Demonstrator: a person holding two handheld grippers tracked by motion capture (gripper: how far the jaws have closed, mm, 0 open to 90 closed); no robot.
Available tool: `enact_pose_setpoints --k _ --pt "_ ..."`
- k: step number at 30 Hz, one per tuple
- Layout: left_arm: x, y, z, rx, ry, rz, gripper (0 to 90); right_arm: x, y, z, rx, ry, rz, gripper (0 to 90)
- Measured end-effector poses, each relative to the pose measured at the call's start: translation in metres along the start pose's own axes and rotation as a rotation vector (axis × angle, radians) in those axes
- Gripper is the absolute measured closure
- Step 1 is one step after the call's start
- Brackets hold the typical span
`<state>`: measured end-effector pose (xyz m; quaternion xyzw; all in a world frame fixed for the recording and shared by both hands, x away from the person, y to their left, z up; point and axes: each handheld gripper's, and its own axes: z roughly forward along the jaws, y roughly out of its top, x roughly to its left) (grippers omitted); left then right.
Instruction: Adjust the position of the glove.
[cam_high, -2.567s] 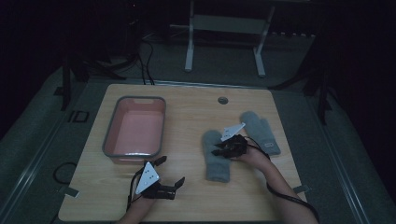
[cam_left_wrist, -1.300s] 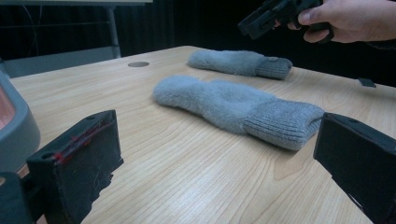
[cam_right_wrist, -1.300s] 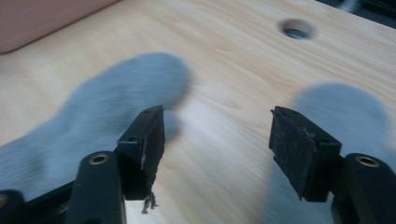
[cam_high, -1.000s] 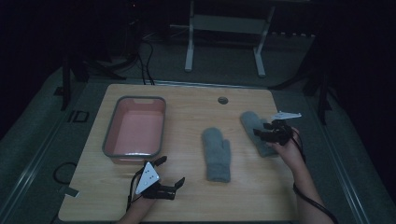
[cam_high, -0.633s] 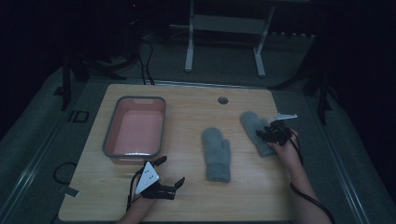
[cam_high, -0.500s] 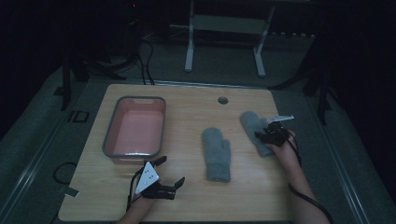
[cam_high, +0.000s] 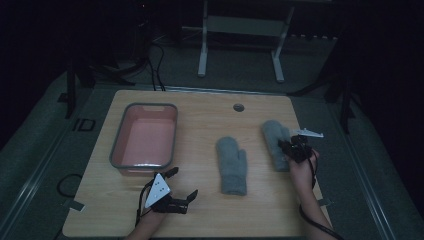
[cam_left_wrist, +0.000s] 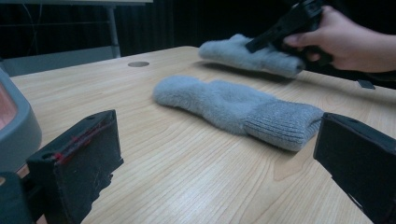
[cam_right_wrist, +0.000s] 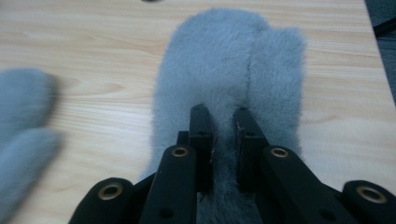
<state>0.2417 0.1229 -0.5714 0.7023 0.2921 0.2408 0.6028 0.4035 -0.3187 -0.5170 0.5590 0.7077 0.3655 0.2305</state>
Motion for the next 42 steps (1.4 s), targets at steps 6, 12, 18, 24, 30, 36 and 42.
enact_pose_setpoints --k 6,12,18,24,30,36,42 --pt "0.000 0.000 0.000 0.004 -0.001 0.003 1.1 0.018 -0.016 -0.039 -0.037 -0.024 0.094 80.9" --pt "0.000 0.000 0.000 0.004 -0.001 0.005 1.1 0.027 -0.037 -0.057 -0.035 -0.061 0.129 80.8" --pt "-0.001 0.000 0.000 0.007 0.000 0.008 1.1 0.025 -0.054 -0.052 0.016 -0.089 0.141 80.4" --pt "-0.001 0.000 0.000 0.007 0.001 0.009 1.1 0.022 -0.066 -0.038 0.055 -0.106 0.124 77.8" --pt "-0.001 0.000 0.000 0.006 0.001 0.012 1.1 0.021 -0.066 -0.034 0.044 -0.118 0.107 76.1" --pt "-0.001 0.000 0.000 0.007 0.000 0.010 1.1 0.017 -0.065 -0.036 0.040 -0.080 0.136 66.5" --pt "-0.001 0.000 0.000 0.007 -0.005 0.006 1.1 0.016 -0.056 -0.049 0.024 -0.022 0.081 50.3"
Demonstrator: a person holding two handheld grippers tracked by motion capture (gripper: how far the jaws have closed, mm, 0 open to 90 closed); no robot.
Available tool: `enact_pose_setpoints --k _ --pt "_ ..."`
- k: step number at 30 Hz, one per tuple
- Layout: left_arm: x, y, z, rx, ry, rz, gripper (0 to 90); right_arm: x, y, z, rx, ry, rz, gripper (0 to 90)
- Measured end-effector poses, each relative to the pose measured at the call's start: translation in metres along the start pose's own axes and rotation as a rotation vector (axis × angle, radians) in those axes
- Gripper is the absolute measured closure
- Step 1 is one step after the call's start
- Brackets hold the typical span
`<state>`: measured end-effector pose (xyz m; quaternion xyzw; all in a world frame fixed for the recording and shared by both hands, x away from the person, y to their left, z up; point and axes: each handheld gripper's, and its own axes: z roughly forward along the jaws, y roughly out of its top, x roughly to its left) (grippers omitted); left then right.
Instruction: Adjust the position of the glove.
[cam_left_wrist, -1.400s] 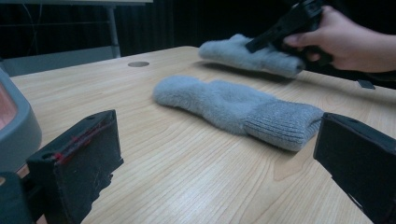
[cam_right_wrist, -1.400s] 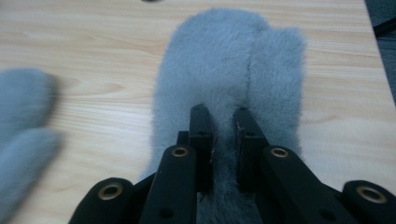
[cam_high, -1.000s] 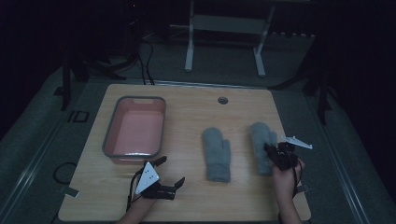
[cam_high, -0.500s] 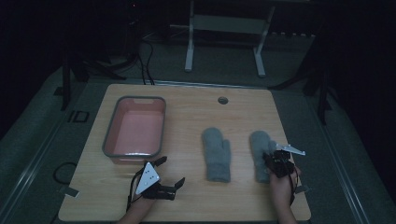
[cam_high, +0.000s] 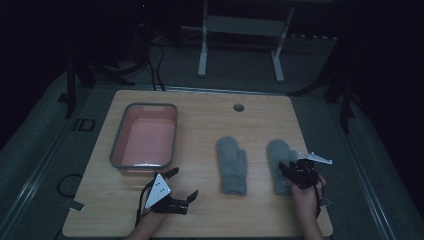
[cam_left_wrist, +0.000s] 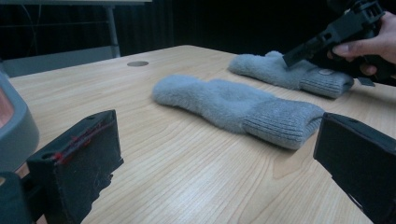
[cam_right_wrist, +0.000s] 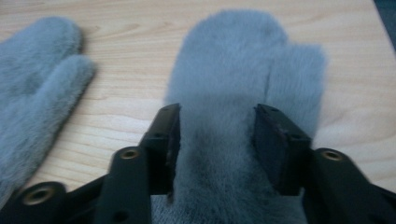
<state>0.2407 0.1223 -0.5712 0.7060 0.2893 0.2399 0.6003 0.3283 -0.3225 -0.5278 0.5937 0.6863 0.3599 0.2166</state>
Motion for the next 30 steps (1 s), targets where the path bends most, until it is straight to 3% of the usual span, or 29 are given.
enact_pose_setpoints --k 3,5,8,12,14,18,19,20,21,26,30 --pt "0.000 0.000 0.000 0.001 0.001 -0.001 1.1 -0.001 0.005 -0.005 0.000 0.011 -0.090 49.2" --pt "0.000 0.000 0.000 0.001 0.001 -0.001 1.1 -0.004 0.006 -0.005 0.019 0.031 -0.117 47.9" --pt "0.000 0.000 0.000 0.003 0.002 -0.001 1.1 -0.005 0.001 -0.001 0.041 -0.012 -0.158 47.5" --pt "0.000 0.000 0.000 0.002 0.003 -0.001 1.1 -0.006 -0.010 0.008 0.058 -0.016 -0.139 47.4" --pt "0.000 0.000 0.000 0.002 0.004 -0.001 1.1 -0.005 -0.013 0.013 0.063 -0.018 -0.161 50.8" --pt "0.000 0.000 0.000 0.003 0.003 -0.001 1.1 0.000 -0.015 0.015 0.055 -0.027 -0.184 71.3" --pt "0.000 0.000 0.000 0.003 0.003 -0.001 1.1 0.000 -0.015 0.015 0.055 -0.027 -0.184 71.3" --pt "0.000 0.000 0.000 0.004 0.004 0.000 1.1 0.002 -0.013 0.014 0.061 -0.026 -0.167 78.2" --pt "0.000 0.000 0.000 0.004 0.004 0.000 1.1 0.002 -0.011 0.012 0.061 -0.023 -0.138 79.4" --pt "0.000 0.000 0.000 0.005 0.006 -0.001 1.1 0.015 0.002 -0.002 -0.002 -0.008 -0.072 80.5" --pt "0.000 0.000 0.000 0.003 0.004 0.000 1.1 0.031 0.011 -0.012 -0.043 -0.019 -0.060 80.5"
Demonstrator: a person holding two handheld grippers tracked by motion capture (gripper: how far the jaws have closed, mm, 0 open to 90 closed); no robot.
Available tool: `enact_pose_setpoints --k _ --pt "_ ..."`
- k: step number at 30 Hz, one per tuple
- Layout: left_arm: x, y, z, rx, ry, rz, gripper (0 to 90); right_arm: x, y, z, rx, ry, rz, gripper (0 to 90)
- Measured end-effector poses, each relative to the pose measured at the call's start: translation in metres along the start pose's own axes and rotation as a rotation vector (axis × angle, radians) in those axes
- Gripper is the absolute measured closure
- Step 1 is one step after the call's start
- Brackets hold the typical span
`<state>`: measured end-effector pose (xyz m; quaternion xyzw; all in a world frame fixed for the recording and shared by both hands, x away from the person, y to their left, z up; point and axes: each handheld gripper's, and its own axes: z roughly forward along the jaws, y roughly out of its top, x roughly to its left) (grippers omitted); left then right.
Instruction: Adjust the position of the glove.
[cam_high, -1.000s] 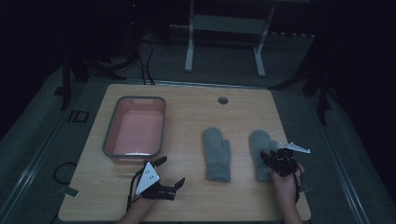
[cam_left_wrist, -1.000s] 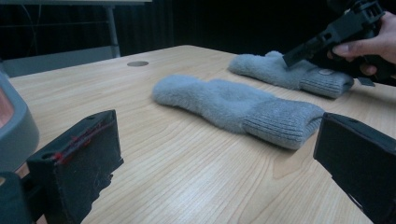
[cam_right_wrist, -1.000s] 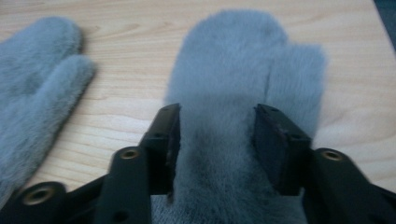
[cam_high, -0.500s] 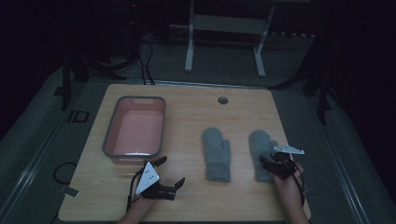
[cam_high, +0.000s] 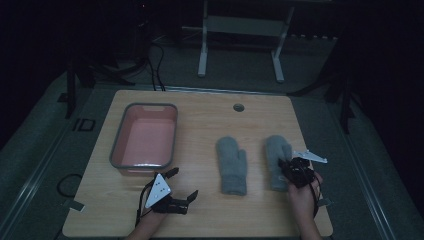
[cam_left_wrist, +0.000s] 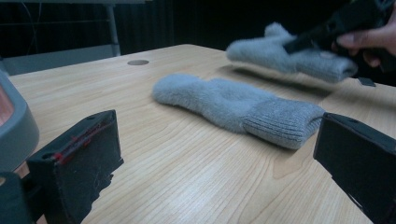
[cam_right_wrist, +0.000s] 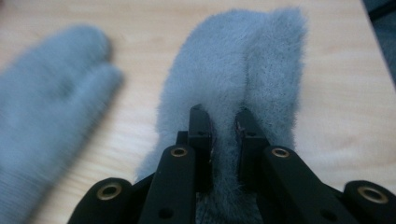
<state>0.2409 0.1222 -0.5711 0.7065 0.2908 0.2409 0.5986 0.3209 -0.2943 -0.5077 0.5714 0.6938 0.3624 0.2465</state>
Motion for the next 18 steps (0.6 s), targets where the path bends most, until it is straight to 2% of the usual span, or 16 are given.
enact_pose_setpoints --k 1,5,6,7,8,9,17,18 --pt "0.000 0.000 0.000 0.000 -0.001 0.001 1.1 0.012 0.008 -0.005 -0.016 -0.005 0.003 80.4" --pt "0.000 0.000 0.000 -0.001 -0.002 0.005 1.1 0.037 0.021 -0.011 -0.039 0.018 -0.001 80.4" --pt "0.000 0.000 0.000 -0.001 -0.002 0.005 1.1 0.037 0.021 -0.011 -0.039 0.018 -0.001 80.4" --pt "0.000 0.000 0.000 -0.002 -0.002 0.003 1.1 0.049 0.026 -0.013 -0.052 0.047 0.010 80.4" --pt "0.000 0.000 0.000 -0.002 -0.002 0.003 1.1 0.049 0.026 -0.013 -0.052 0.047 0.010 80.4" --pt "0.000 0.000 0.000 -0.002 -0.001 0.003 1.1 0.060 0.030 -0.013 -0.061 0.072 0.014 80.4" --pt "0.000 0.000 0.000 -0.002 -0.002 0.005 1.1 0.104 0.032 -0.005 -0.040 0.139 -0.003 80.3" --pt "0.000 0.000 0.000 -0.003 -0.003 0.005 1.1 0.104 0.032 -0.005 -0.040 0.139 -0.003 80.3"
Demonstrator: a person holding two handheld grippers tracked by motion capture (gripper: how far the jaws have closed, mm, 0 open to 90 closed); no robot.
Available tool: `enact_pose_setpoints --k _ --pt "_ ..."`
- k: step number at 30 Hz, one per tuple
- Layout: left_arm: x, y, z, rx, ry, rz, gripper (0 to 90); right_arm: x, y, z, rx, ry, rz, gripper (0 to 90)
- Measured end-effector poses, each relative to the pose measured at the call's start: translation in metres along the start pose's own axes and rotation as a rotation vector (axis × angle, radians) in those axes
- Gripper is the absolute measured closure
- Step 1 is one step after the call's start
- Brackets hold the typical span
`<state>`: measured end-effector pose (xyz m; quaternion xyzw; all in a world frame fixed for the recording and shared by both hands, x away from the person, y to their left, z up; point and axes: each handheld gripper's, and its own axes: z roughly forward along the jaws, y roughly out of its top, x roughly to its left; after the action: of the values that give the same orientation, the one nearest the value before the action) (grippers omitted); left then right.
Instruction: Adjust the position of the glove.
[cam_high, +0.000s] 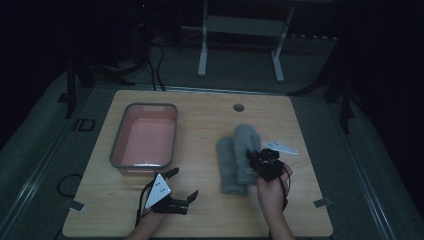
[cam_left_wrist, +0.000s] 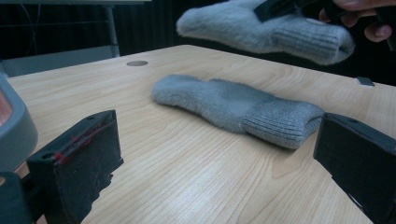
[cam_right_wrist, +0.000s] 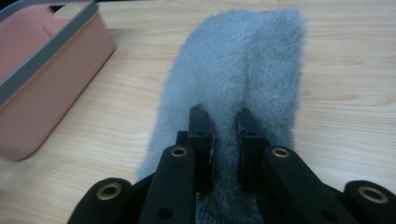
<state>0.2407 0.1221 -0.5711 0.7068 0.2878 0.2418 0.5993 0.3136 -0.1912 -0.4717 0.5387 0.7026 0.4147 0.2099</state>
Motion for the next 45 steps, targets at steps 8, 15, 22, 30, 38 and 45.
enact_pose_setpoints --k 8,15,22,30,38,45 --pt "-0.001 0.000 0.000 0.000 -0.003 0.000 1.1 0.025 -0.010 0.023 0.047 0.037 -0.009 80.2" --pt "0.000 0.000 0.000 0.000 -0.002 -0.001 1.1 0.029 -0.025 0.037 0.090 0.027 -0.012 79.8" --pt "0.000 0.000 0.000 0.002 -0.002 -0.002 1.1 0.023 -0.038 0.048 0.107 -0.004 -0.006 78.5" --pt "0.000 0.000 0.000 0.005 -0.001 -0.003 1.1 0.019 -0.039 0.047 0.103 0.044 0.037 68.5" --pt "-0.001 0.000 0.000 0.009 0.013 -0.005 1.1 -0.002 -0.022 0.019 0.012 0.102 -0.023 38.2" --pt "-0.004 0.002 0.004 0.060 0.061 0.016 1.1 -0.031 -0.015 -0.003 -0.011 0.217 -0.051 11.1"
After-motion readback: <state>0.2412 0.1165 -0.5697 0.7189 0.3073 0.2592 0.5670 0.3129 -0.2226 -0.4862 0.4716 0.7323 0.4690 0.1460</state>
